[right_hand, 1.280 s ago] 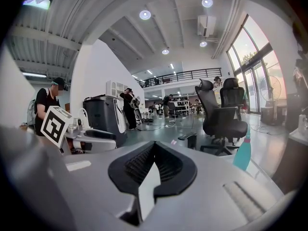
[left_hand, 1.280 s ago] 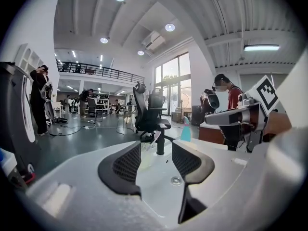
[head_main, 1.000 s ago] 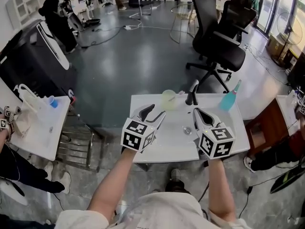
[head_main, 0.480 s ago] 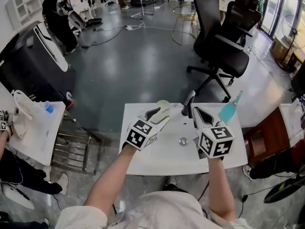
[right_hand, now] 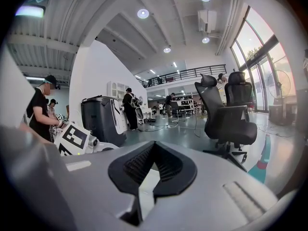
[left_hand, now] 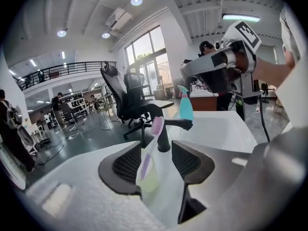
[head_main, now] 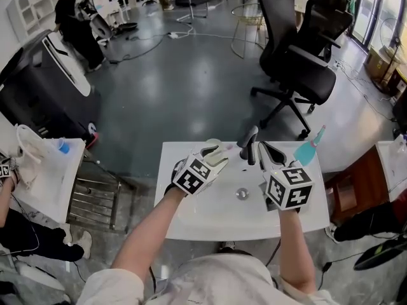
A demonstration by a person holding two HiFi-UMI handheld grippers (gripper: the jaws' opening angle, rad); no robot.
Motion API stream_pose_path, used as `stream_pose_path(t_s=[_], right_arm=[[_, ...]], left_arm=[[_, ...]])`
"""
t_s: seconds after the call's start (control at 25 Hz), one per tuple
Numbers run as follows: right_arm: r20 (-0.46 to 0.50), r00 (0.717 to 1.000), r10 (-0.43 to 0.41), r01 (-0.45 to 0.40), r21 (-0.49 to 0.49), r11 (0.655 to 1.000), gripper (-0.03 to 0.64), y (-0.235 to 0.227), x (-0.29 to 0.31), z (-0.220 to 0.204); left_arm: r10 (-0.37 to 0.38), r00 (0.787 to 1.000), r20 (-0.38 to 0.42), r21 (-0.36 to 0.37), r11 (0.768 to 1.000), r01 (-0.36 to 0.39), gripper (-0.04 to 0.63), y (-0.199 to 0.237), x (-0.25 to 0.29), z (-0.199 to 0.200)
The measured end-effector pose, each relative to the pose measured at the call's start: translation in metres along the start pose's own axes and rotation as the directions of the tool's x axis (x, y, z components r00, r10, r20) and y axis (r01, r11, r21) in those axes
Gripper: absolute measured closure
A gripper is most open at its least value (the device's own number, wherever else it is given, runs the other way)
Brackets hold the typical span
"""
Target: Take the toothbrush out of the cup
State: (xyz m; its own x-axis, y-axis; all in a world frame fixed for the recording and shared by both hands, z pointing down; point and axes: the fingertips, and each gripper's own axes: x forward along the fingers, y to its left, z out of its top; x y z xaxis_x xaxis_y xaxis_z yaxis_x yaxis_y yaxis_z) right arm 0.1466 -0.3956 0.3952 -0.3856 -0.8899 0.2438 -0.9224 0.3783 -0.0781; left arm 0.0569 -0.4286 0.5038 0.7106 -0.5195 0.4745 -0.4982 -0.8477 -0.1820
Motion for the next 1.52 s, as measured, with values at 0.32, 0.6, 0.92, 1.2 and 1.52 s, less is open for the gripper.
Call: stream_pose_path(t_s=[0.32, 0.6, 0.92, 1.2, 1.52], right_arm=[[-0.012, 1.000, 0.008, -0.008, 0.014, 1.000, 0.614, -0.017, 0.011, -0.002], [-0.021, 1.000, 0.018, -0.018, 0.020, 1.000, 0.614, -0.030, 0.024, -0.006], [-0.028, 0.999, 0.020, -0.020, 0.026, 0.999, 0.614, -0.033, 0.031, -0.008], [-0.035, 0.999, 0.023, -0.022, 0.030, 0.999, 0.614, -0.026, 0.032, -0.010], [-0.031, 0.999, 0.039, -0.038, 0.028, 0.999, 0.614, -0.015, 0.035, -0.010]], left_arm=[[0.002, 0.998, -0.063, 0.046, 0.999, 0.001, 0.439, 0.004, 0.024, -0.009], [0.007, 0.997, -0.083, 0.092, 0.996, 0.001, 0.469, 0.005, 0.040, -0.010], [0.030, 0.998, -0.062, 0.128, 0.992, -0.022, 0.548, 0.008, 0.041, -0.007], [0.050, 0.999, -0.010, 0.082, 0.995, -0.049, 0.569, 0.016, 0.034, 0.003], [0.109, 0.992, 0.064, 0.006, 0.994, -0.109, 0.569, 0.037, 0.014, 0.020]])
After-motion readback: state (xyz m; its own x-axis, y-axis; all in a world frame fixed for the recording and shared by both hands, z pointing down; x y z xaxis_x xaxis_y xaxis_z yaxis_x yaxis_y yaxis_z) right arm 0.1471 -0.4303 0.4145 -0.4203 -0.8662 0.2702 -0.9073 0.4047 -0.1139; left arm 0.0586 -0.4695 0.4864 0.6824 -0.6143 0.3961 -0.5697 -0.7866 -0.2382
